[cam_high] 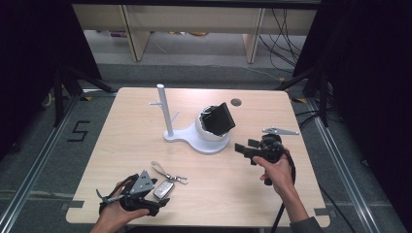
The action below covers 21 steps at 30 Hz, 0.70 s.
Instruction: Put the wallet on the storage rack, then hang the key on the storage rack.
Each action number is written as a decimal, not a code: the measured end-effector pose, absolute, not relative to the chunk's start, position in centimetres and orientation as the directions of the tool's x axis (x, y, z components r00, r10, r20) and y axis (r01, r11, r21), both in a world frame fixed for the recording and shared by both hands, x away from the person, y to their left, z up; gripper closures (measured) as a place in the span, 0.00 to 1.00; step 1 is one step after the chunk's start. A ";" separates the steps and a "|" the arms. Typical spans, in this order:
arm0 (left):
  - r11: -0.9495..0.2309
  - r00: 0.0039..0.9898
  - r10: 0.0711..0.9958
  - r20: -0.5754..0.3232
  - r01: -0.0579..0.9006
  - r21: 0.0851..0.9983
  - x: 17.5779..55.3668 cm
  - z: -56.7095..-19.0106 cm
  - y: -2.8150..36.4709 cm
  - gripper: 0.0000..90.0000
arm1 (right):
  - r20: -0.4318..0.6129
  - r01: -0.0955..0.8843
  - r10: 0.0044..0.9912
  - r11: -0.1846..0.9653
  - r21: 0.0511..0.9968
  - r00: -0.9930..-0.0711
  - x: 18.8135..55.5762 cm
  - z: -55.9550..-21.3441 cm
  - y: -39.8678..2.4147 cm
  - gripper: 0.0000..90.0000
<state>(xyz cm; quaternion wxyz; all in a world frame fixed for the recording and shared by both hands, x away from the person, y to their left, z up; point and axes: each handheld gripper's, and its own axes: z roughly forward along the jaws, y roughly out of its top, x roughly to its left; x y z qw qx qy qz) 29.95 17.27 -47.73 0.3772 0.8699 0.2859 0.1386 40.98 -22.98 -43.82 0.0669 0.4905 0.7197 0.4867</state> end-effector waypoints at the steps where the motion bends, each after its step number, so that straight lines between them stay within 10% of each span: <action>1: -0.561 0.796 0.605 0.035 0.395 0.727 29.9 -47.7 17.4 0.26 | 0.407 0.662 0.763 0.036 0.749 -0.501 40.2 -44.2 -22.4 0.32; 21: -0.567 0.795 0.605 0.042 0.393 0.724 29.7 -47.9 17.6 0.26 | 0.316 0.677 0.752 0.227 0.700 -0.579 35.1 -48.5 -21.0 0.23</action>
